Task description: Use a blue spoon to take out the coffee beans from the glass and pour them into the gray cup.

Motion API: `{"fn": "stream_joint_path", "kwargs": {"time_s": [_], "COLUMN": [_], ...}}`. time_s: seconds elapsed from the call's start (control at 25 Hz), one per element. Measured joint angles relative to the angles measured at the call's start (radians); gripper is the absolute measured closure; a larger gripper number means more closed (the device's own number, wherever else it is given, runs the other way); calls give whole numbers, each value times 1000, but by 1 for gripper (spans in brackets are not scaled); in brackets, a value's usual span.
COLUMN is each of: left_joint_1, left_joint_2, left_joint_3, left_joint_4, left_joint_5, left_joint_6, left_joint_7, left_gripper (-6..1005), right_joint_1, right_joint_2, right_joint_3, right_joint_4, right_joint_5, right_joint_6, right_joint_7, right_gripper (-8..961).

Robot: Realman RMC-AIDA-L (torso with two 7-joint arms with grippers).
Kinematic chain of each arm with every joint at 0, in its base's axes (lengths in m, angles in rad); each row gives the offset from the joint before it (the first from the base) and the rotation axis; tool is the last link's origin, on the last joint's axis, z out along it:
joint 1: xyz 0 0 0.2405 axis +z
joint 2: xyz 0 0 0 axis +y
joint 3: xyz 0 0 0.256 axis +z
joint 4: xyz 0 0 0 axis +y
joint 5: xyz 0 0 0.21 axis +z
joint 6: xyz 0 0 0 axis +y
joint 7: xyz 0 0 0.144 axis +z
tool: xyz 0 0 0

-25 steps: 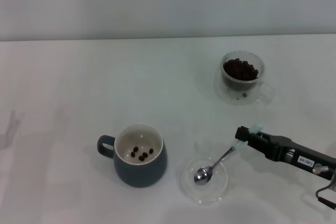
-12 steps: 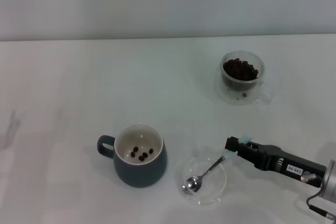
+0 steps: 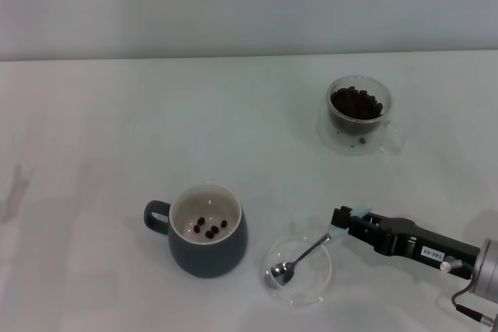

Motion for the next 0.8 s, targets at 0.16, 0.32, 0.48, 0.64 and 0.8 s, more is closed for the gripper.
{"fn": "stream_joint_path", "kwargs": {"time_s": [0.16,0.32,0.48,0.64,0.8], "left_joint_1": [0,0,0,0,1], "left_joint_2": [-1,-1,-2,-2,-1], "left_joint_3": [0,0,0,0,0], "left_joint_4": [0,0,2,3,3], "left_joint_5": [0,0,0,0,0], "left_joint_6": [0,0,0,0,0], "left_joint_7": [0,0,0,0,0], "left_gripper": [108,107,107,107,107], "right_joint_1": [0,0,-2,-9,-17], "right_joint_2": [0,0,0,-2,-9], "right_joint_3": [3,5,30,81,130], "right_joint_4": [-1,-1,-1,-1,-1], "right_joint_5": [2,7,9,9,10], "right_joint_6": [8,16,20,34,40], "right_joint_7": [-29,-55,-100,-140,-174], "right_gripper": [685,647,621,553,486]}}
